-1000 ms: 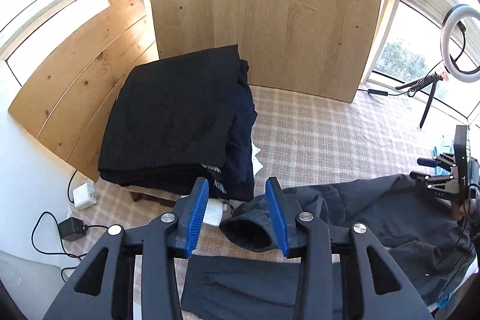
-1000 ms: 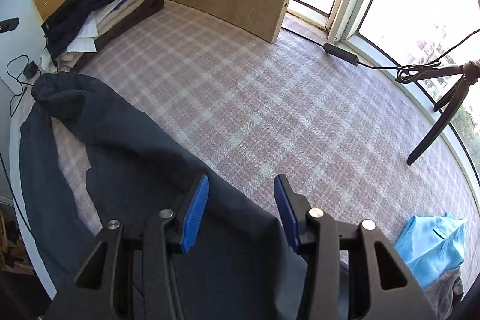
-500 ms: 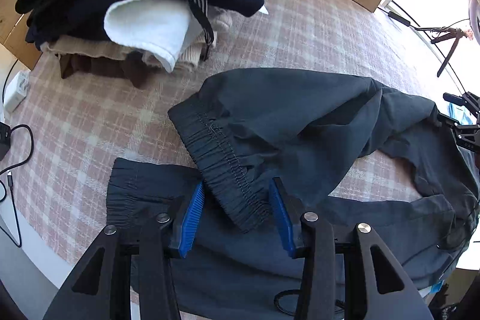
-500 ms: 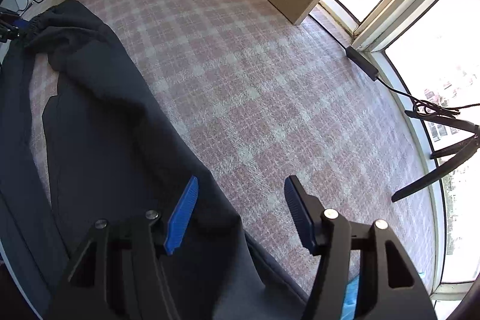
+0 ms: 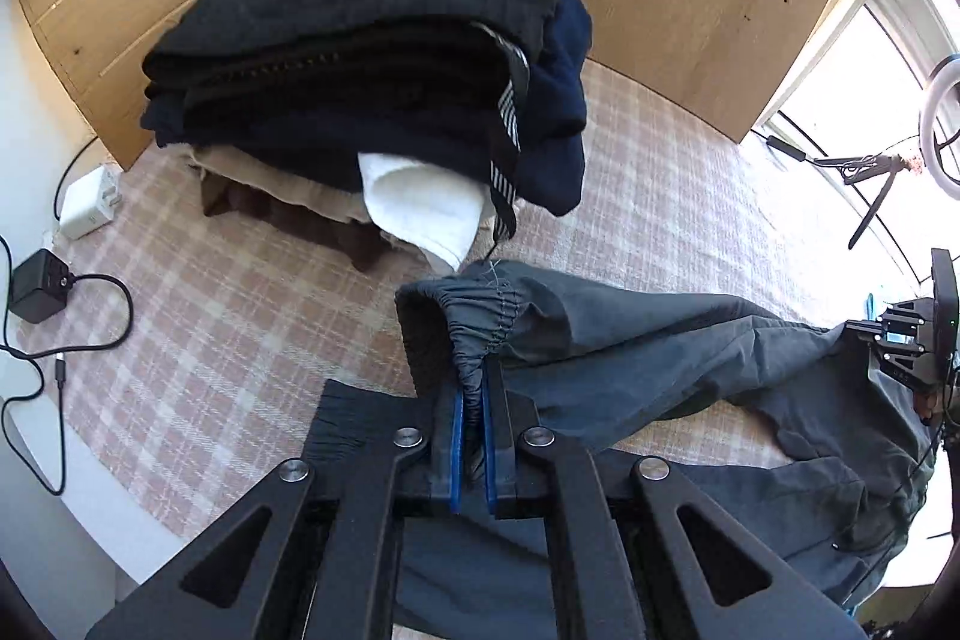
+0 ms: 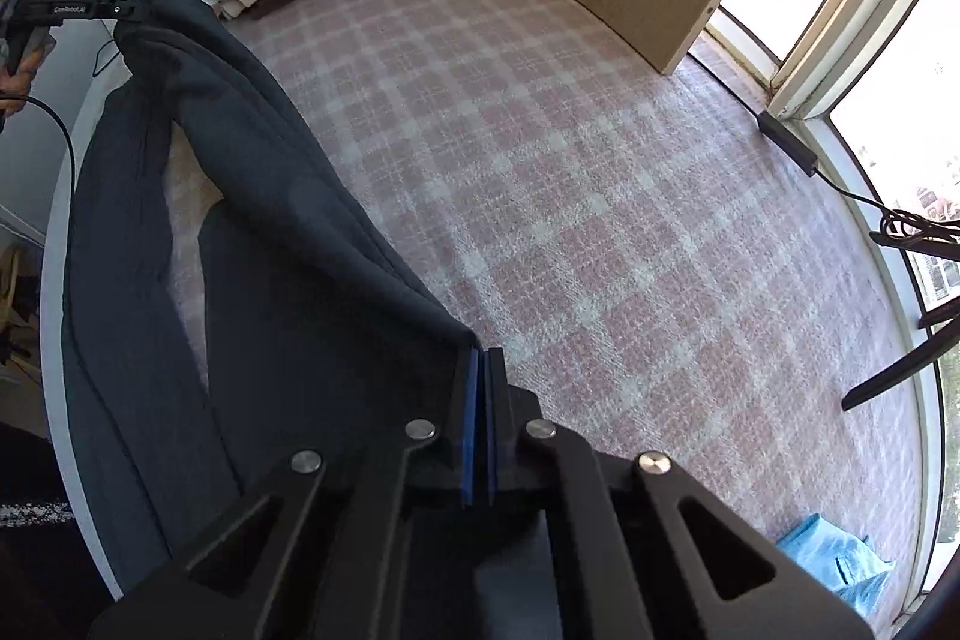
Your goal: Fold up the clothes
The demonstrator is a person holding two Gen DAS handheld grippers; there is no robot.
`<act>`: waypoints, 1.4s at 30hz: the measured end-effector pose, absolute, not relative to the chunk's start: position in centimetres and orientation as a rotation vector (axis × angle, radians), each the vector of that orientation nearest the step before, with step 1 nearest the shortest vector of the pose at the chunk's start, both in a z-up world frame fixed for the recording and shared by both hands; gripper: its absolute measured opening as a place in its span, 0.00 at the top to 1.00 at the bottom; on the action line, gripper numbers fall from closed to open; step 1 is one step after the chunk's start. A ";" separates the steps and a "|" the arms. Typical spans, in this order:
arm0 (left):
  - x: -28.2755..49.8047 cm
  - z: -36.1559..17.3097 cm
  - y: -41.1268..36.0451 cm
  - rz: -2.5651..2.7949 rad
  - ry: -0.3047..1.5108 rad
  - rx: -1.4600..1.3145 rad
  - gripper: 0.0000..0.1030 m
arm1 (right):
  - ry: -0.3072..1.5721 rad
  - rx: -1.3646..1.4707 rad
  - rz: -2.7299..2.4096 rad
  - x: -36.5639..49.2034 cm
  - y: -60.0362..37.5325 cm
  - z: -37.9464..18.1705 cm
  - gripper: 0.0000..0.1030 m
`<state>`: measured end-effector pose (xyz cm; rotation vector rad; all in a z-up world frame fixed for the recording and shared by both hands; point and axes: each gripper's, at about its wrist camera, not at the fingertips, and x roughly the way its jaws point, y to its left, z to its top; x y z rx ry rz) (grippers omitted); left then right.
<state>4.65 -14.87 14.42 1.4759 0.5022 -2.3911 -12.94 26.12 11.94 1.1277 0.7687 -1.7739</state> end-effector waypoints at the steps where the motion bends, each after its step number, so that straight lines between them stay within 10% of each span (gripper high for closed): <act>1: 4.8 15.2 -15.0 -2.394 0.474 1.476 0.96 | 0.739 1.083 -1.788 -11.9 26.5 13.5 0.98; 7: 9.3 15.5 -15.8 -2.379 0.330 1.529 0.95 | 0.659 0.945 -1.820 -2.6 28.2 19.2 0.98; 10: 11.8 10.6 -17.5 -2.202 0.305 1.665 0.78 | 0.686 1.114 -1.617 3.4 27.6 14.4 0.89; 14: 15.5 6.8 -19.9 -2.097 0.435 1.654 0.80 | 0.872 1.147 -1.512 9.3 27.1 9.7 0.87; 19: 17.7 8.0 -20.2 -2.218 0.587 1.524 0.80 | 0.744 1.196 -1.634 8.0 28.3 11.6 0.63; 30: 18.3 8.5 -15.8 -2.369 0.522 1.536 0.74 | 0.507 1.146 -1.756 5.4 27.6 19.4 0.61; 42: 21.1 6.4 -14.6 -2.331 0.753 1.448 0.74 | 0.667 0.922 -1.524 4.3 -0.3 16.6 0.57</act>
